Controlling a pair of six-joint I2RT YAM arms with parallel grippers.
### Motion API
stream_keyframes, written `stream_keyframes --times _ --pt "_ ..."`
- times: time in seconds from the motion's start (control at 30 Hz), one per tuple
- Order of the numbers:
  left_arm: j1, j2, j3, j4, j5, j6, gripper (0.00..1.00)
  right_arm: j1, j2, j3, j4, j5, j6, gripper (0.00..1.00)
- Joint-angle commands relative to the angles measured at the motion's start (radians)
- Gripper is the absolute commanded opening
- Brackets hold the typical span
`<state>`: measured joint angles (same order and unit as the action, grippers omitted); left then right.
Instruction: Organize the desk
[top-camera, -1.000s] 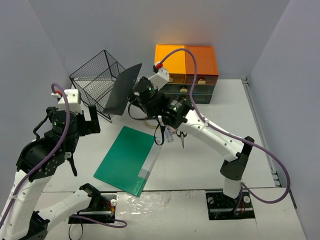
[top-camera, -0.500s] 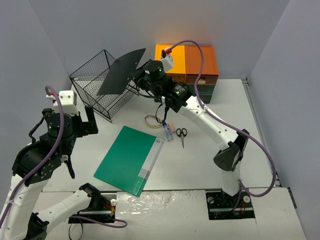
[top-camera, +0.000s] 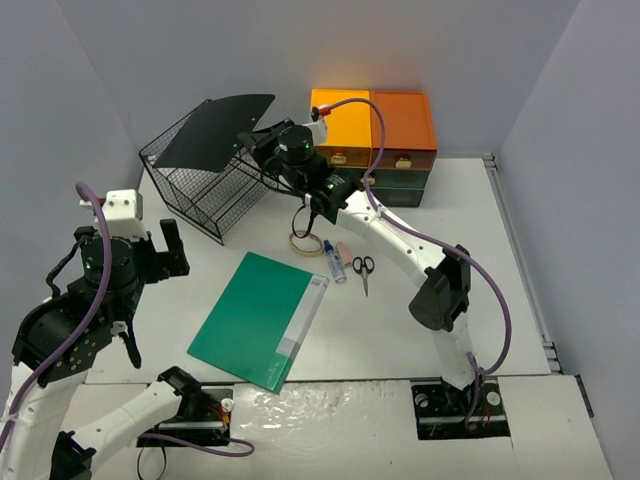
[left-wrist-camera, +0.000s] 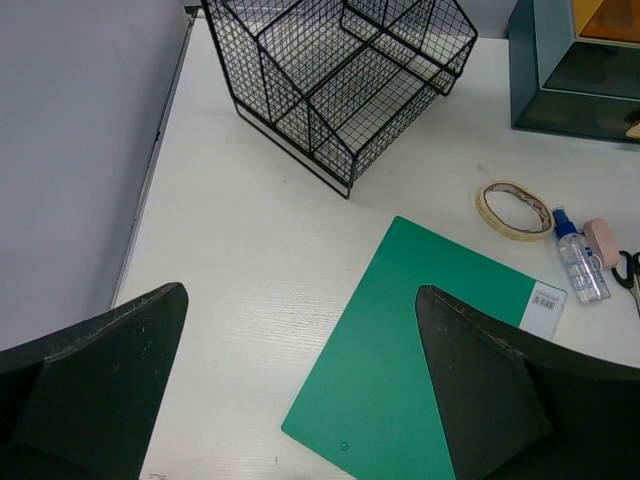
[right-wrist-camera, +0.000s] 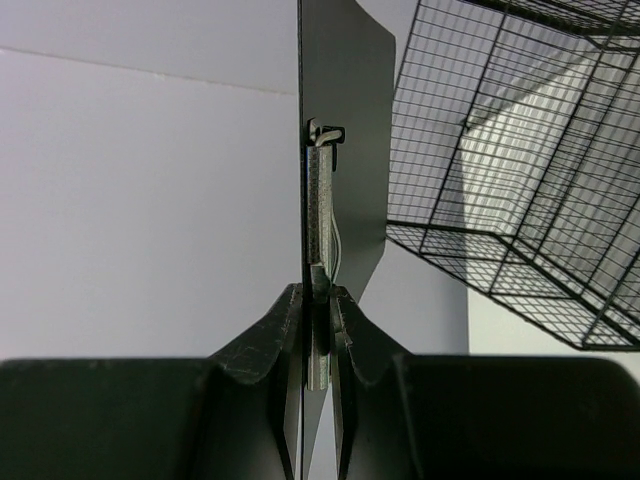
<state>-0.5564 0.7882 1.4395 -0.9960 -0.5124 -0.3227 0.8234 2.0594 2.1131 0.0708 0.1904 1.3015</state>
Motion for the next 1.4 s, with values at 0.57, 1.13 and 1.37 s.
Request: stream_keyframes --times 0.57,1.13,1.37 --pt "-0.02 -0.025 0.078 -0.016 -0.031 -0.002 0.97 -0.009 0.08 -0.021 0.313 0.091 0.134 0.0" --pt "-0.048 0.009 0.11 -0.03 -0.044 0.012 0.97 0.0 0.046 -0.158 0.371 0.132 0.188 0.0" --pt "-0.054 0.008 0.1 -0.03 -0.048 0.011 0.97 0.021 0.019 -0.209 0.377 0.151 0.177 0.0"
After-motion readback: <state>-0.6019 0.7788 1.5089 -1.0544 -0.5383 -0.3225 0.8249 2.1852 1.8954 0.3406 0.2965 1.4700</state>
